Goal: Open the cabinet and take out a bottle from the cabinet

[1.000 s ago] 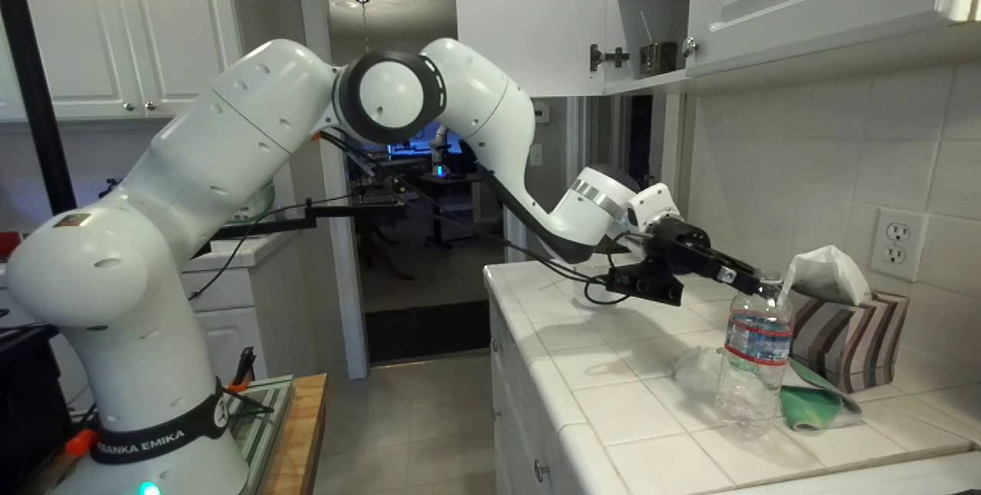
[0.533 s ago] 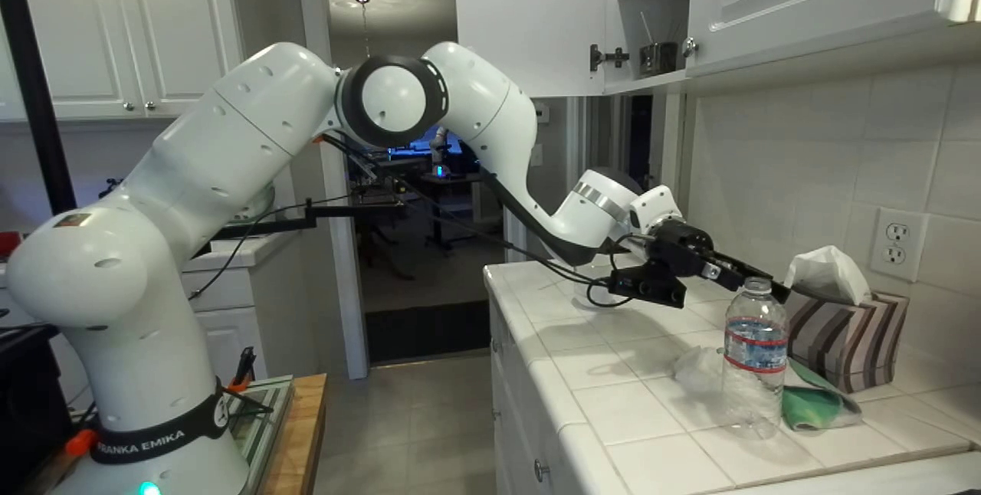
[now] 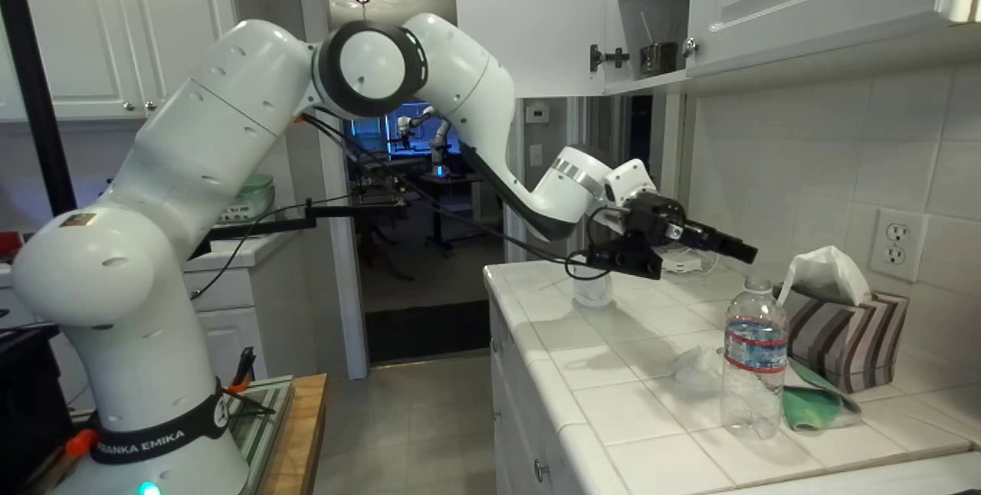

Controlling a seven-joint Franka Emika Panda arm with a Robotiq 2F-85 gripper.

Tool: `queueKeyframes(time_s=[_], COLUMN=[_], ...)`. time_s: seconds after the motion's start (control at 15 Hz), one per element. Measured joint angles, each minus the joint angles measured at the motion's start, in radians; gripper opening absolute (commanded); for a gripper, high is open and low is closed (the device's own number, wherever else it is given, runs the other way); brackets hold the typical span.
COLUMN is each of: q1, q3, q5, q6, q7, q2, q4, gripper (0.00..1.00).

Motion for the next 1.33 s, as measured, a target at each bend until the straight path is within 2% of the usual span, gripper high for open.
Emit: queueKeyframes(time_s=[0.33, 1.0, 1.2, 1.33], q1=[-0.019, -0.109, -0.138, -0.146], q3=[0.06, 0.062, 0.026, -0.044], q5=[-0.011, -0.012, -0.094, -0.168], q6=[0.165, 0.299, 0.472, 0.63], q7=[-0.107, -0.67, -0.73, -0.693], q2=[-0.235, -0.759, -0.929, -1.036], q4=[-0.224, -0.705, -0.856, -0.968], gripper=[1.0, 1.0, 1.0, 1.0])
